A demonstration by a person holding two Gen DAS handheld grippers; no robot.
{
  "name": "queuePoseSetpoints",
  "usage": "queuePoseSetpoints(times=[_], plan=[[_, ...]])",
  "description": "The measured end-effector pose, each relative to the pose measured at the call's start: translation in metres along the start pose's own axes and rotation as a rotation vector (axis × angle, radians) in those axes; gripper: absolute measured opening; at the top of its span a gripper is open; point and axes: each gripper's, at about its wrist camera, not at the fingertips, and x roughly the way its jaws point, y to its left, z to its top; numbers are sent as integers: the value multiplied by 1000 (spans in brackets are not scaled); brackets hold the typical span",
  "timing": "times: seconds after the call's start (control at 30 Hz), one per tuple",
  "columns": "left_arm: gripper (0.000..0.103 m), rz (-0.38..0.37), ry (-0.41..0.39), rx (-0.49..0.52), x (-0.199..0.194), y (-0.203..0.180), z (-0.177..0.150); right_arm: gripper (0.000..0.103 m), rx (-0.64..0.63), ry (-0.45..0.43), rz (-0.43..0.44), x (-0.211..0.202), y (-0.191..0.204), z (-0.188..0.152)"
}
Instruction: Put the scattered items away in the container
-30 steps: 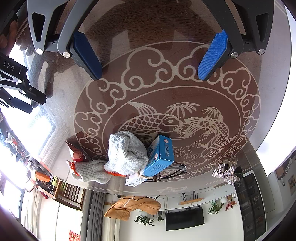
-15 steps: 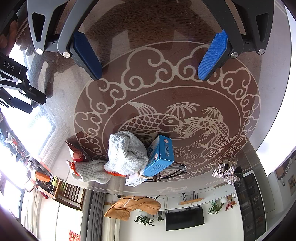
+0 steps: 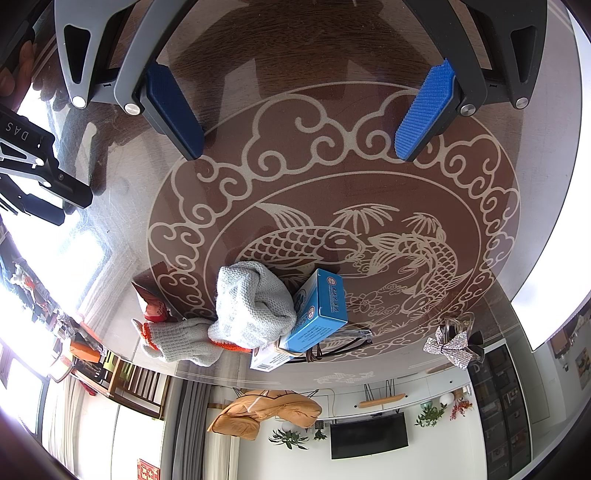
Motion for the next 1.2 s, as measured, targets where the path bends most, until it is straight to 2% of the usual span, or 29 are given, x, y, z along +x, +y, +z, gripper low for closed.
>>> queuePoseSetpoints(times=[0.57,0.73,0.83,0.97,1.1,1.2], plan=[[103,0,0,0,0,0,0,68,-10,2,2,1,1,1],[103,0,0,0,0,0,0,68,-15,-3,65,18,-1,34],[103,0,0,0,0,0,0,68,-21,-17,62,35,0,63],[103,0,0,0,0,0,0,68,-66,12,70,66,11,95],[103,0,0,0,0,0,0,68,-65,33,55,90,19,115],[103,0,0,0,0,0,0,68,-12,14,102,96,11,123]])
